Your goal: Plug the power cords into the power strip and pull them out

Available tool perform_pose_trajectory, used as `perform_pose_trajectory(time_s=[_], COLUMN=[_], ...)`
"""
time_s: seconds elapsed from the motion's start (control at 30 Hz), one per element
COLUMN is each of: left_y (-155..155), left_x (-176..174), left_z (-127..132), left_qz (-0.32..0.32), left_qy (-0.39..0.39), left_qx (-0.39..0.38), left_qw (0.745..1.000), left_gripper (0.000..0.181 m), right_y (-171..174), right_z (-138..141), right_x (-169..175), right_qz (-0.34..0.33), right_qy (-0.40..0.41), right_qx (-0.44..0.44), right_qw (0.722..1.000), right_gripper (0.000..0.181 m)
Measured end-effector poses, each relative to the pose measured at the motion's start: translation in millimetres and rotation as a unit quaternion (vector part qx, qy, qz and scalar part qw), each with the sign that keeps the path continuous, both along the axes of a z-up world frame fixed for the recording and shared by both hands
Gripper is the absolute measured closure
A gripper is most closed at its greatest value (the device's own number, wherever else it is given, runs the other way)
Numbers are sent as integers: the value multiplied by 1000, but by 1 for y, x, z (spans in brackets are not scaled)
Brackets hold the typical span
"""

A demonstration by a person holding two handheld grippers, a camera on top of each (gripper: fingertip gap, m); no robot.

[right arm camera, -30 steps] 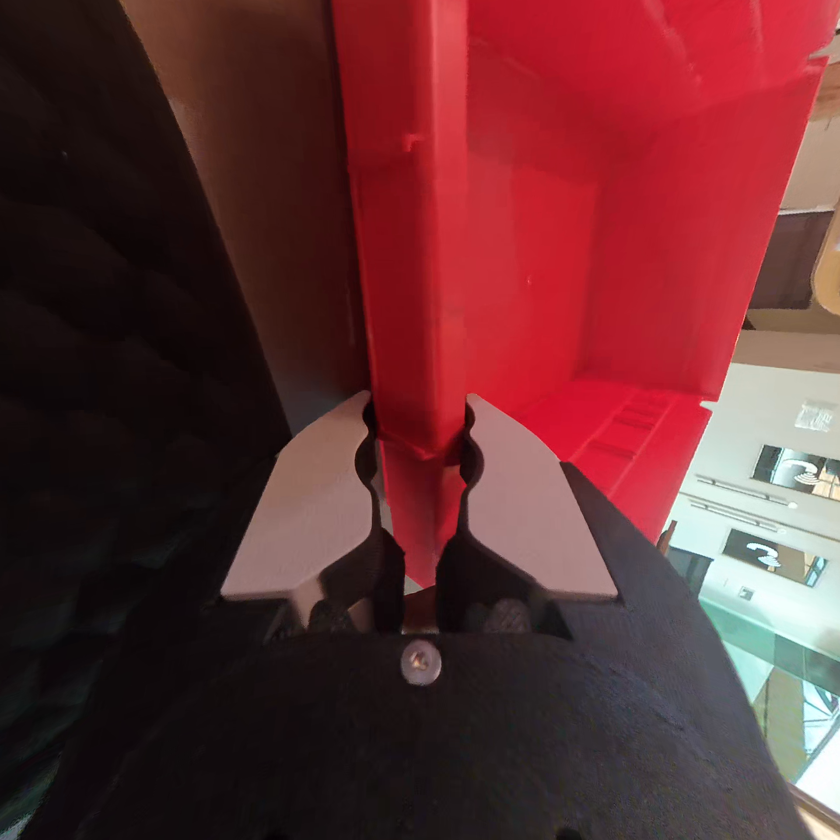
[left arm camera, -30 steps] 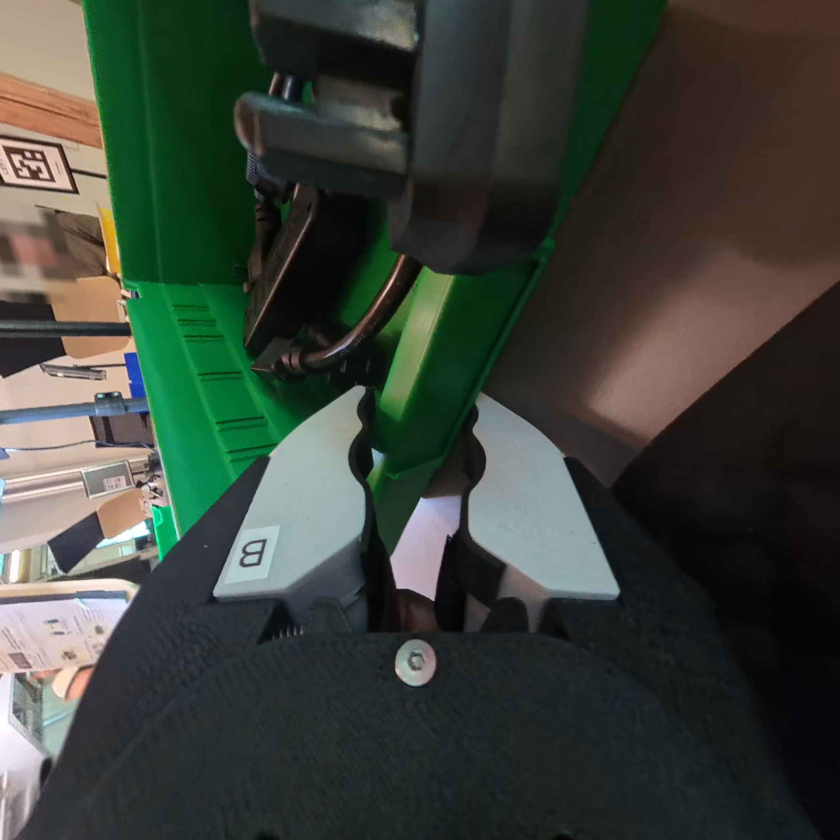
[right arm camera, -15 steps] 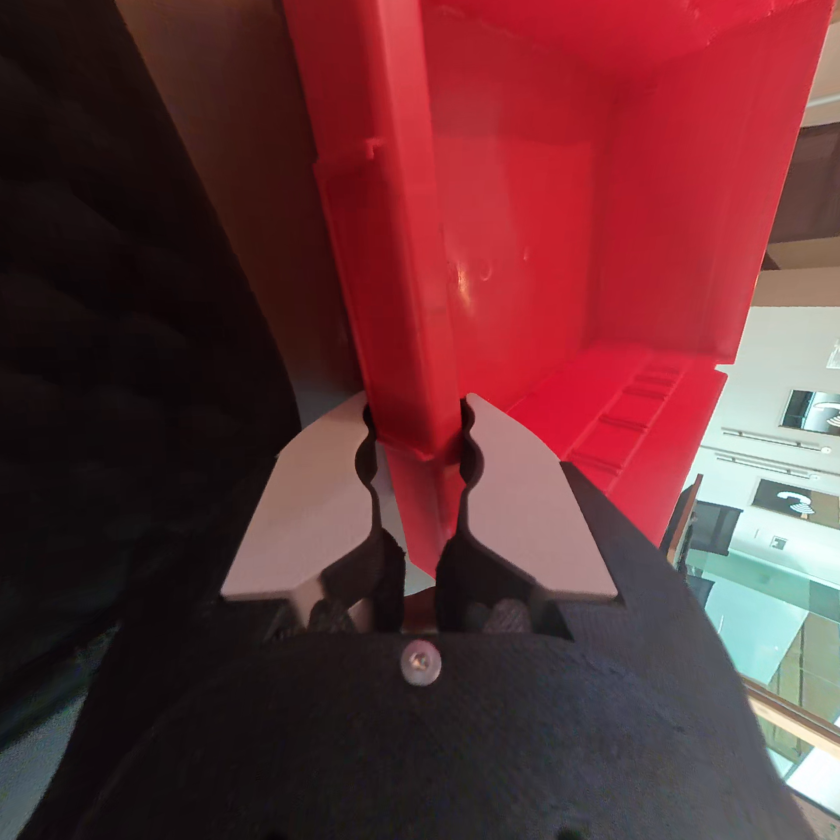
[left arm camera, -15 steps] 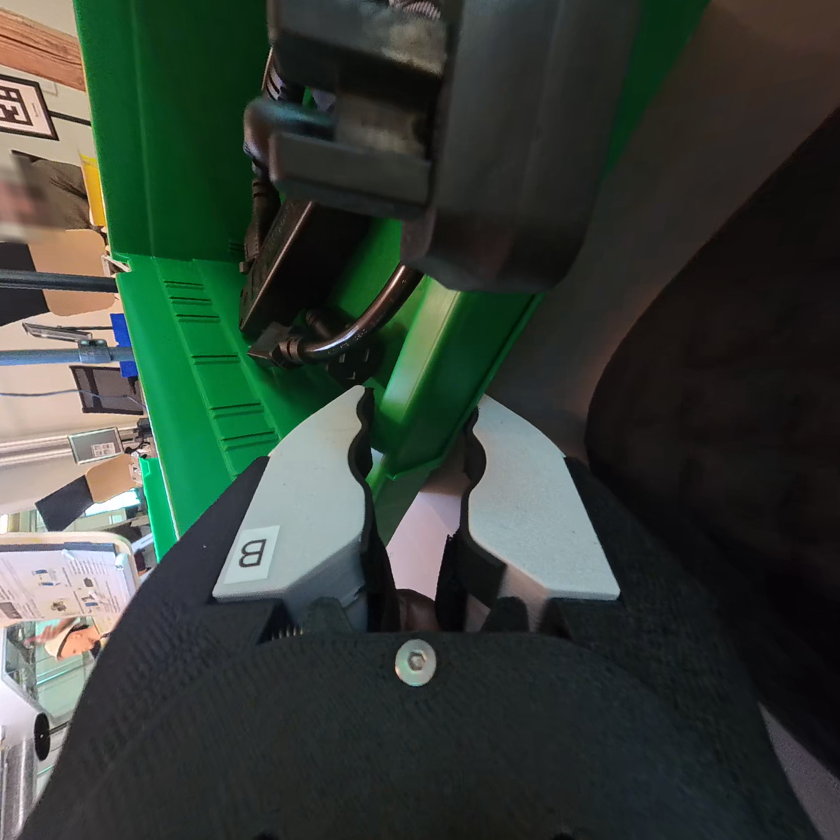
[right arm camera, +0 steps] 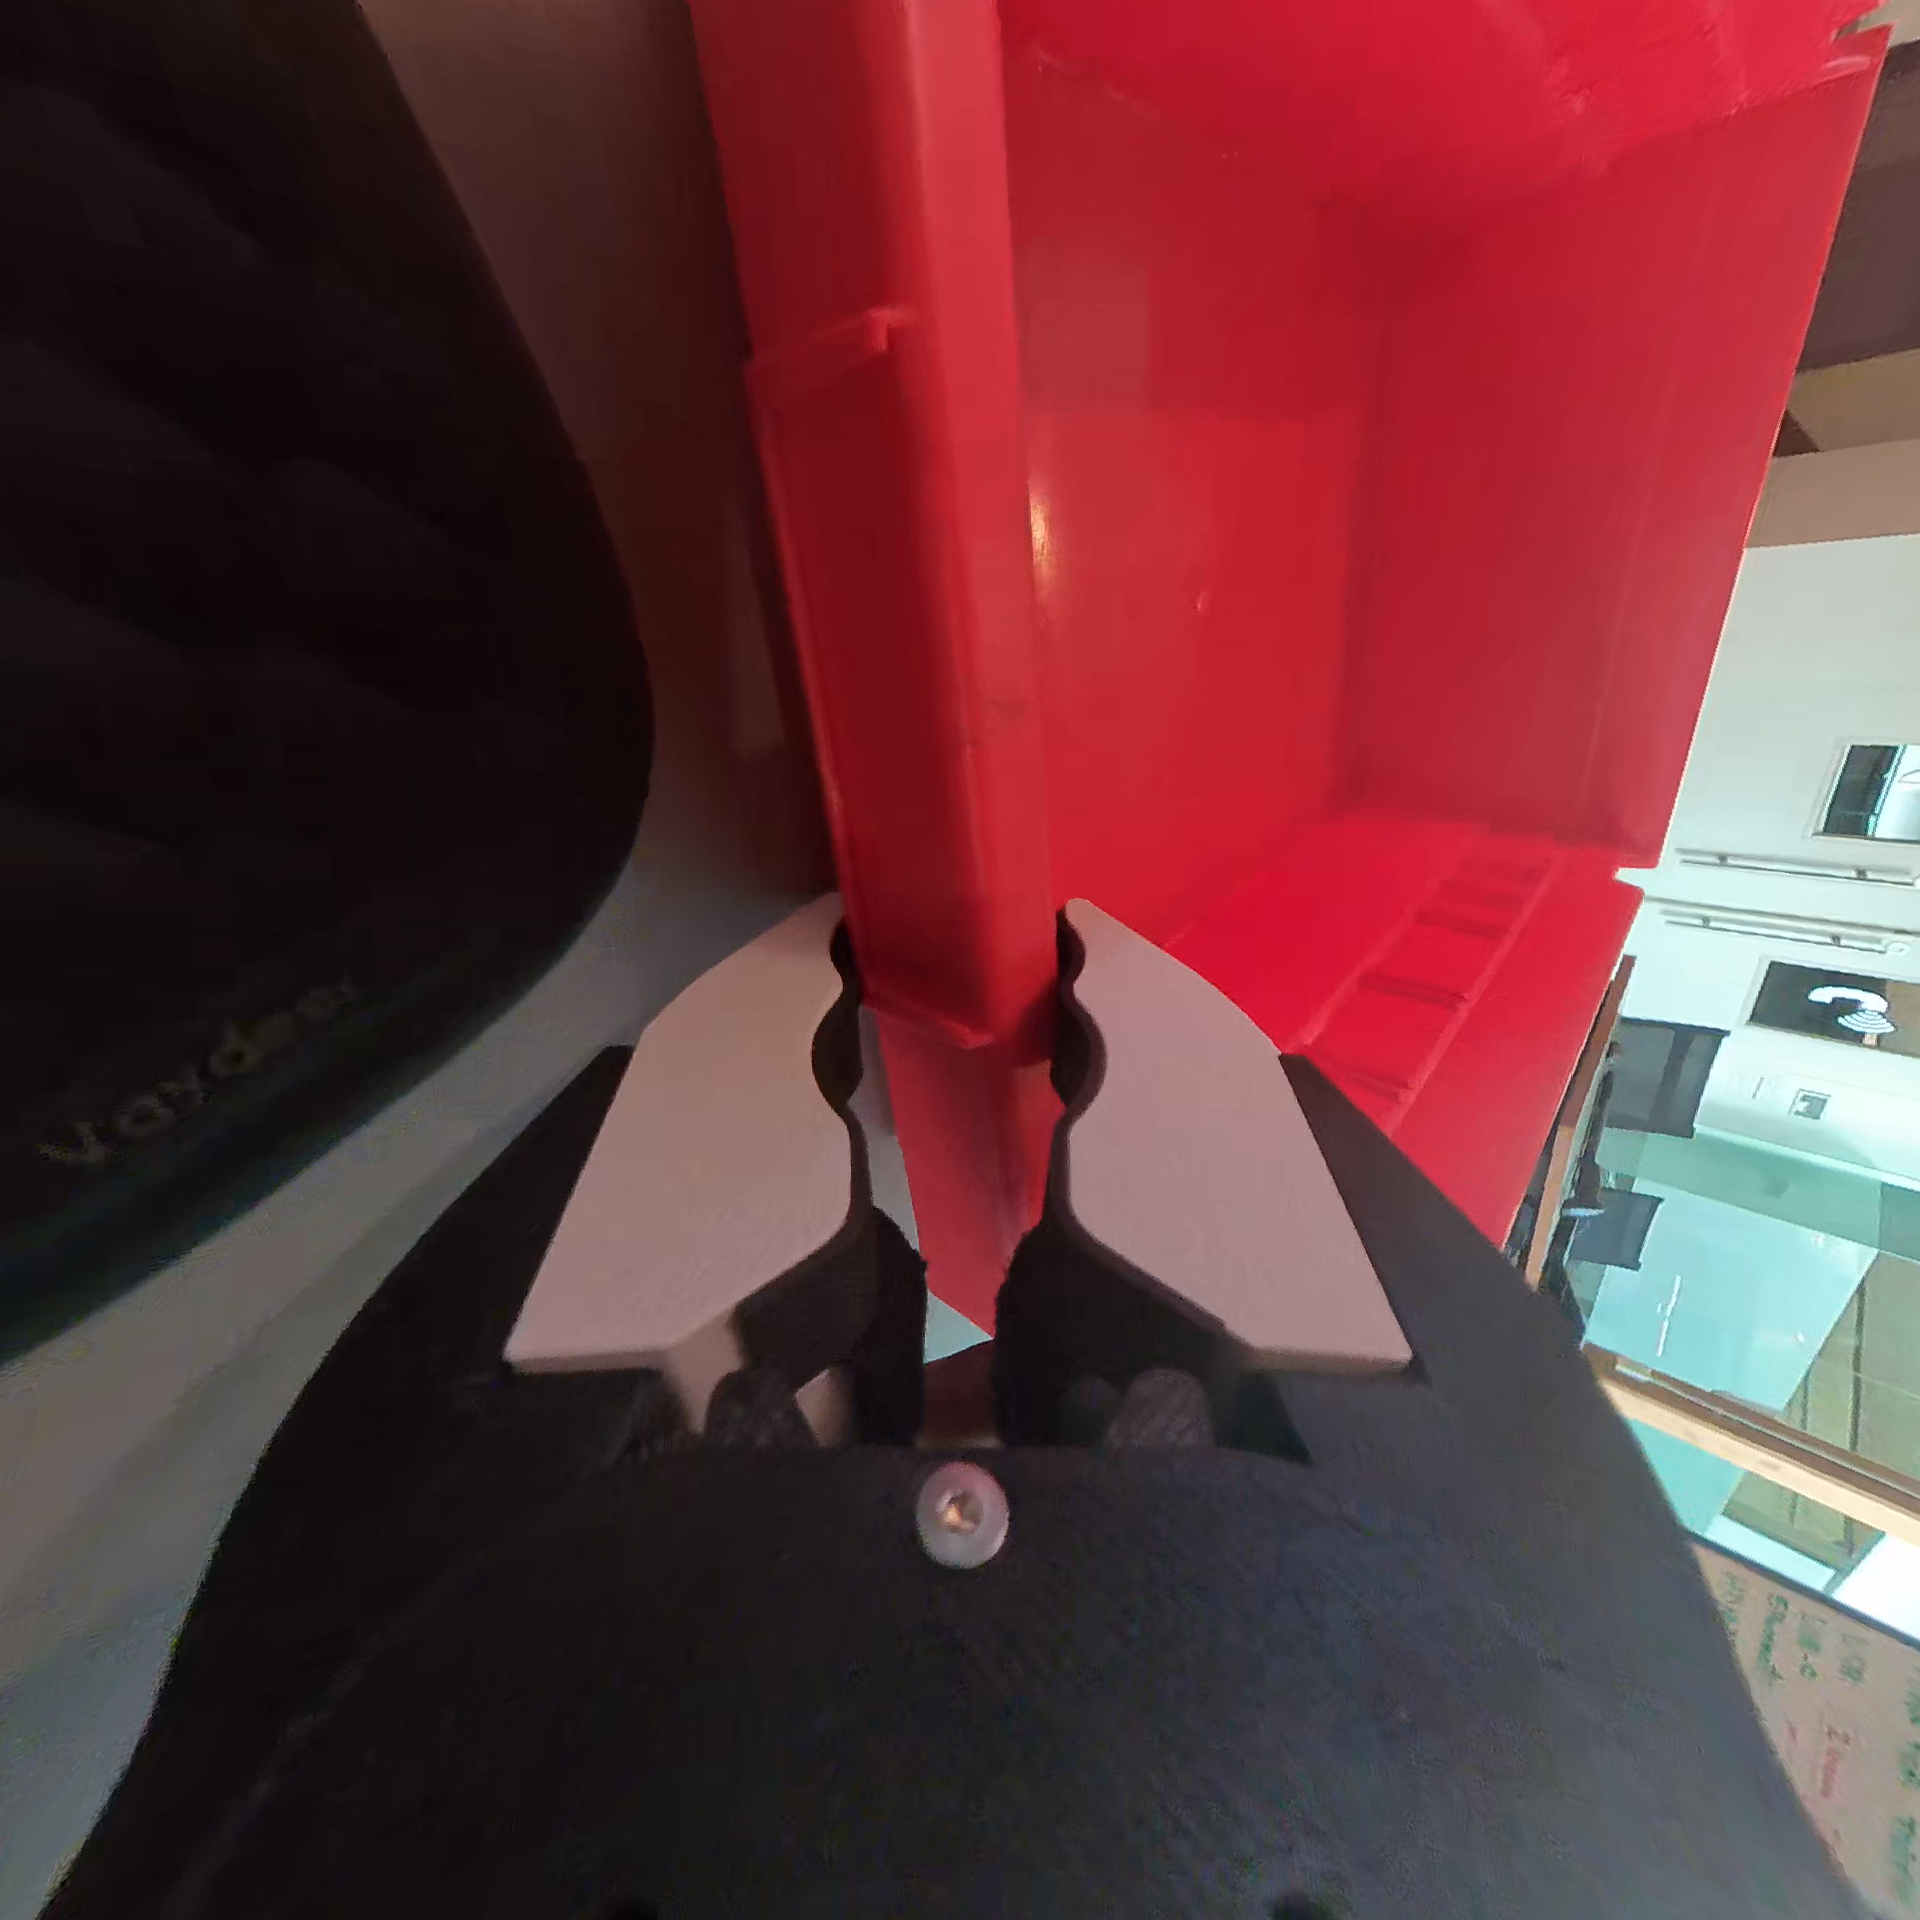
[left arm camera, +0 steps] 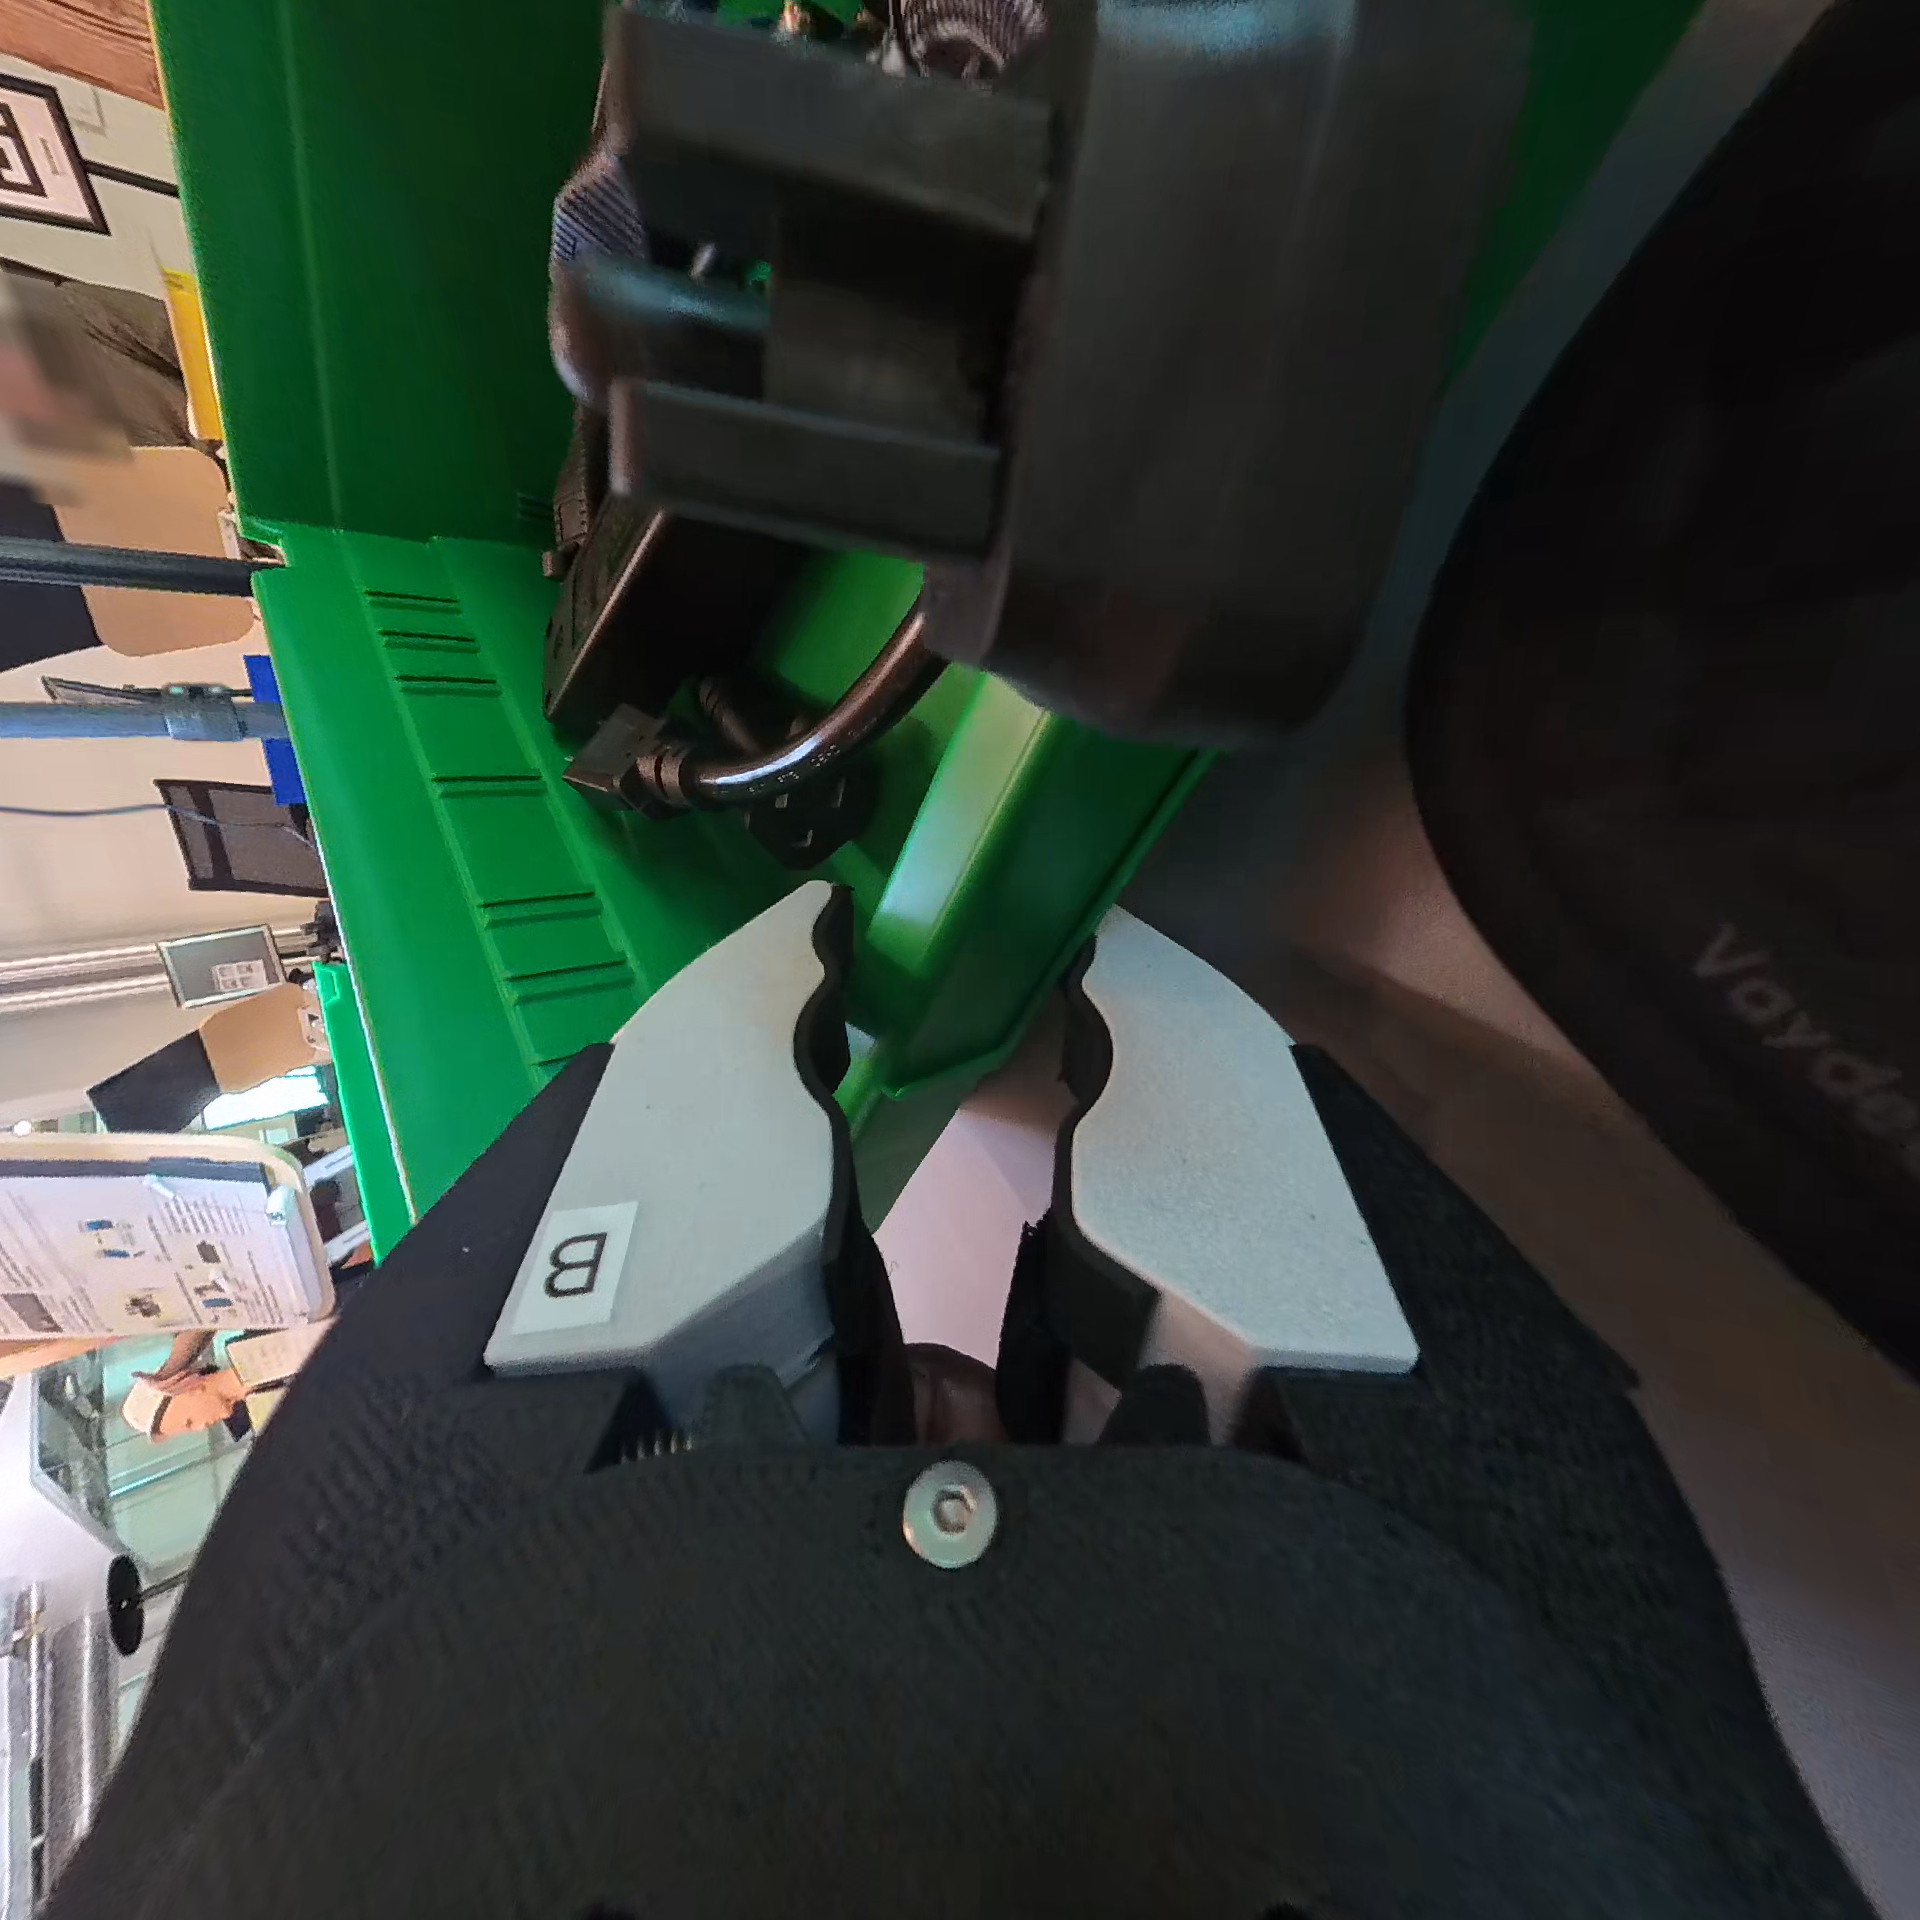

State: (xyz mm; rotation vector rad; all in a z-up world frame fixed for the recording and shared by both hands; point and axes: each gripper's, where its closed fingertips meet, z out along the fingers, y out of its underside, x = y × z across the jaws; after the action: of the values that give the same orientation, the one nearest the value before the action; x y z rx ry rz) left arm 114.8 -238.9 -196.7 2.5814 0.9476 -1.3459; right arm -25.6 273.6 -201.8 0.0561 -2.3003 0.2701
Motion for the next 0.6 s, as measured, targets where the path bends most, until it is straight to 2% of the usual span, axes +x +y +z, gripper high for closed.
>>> perform_pose_trajectory(time_s=[0.6], left_y=[-24], left_x=[27], left_z=[0], left_qz=[22], left_qy=[-2], left_qx=[-8], left_qw=[1000], left_gripper=[143], right_y=[48], right_z=[0], right_x=[6], right_qz=[-49], right_qy=[3], right_qx=[0], right_qw=[999], right_gripper=[147])
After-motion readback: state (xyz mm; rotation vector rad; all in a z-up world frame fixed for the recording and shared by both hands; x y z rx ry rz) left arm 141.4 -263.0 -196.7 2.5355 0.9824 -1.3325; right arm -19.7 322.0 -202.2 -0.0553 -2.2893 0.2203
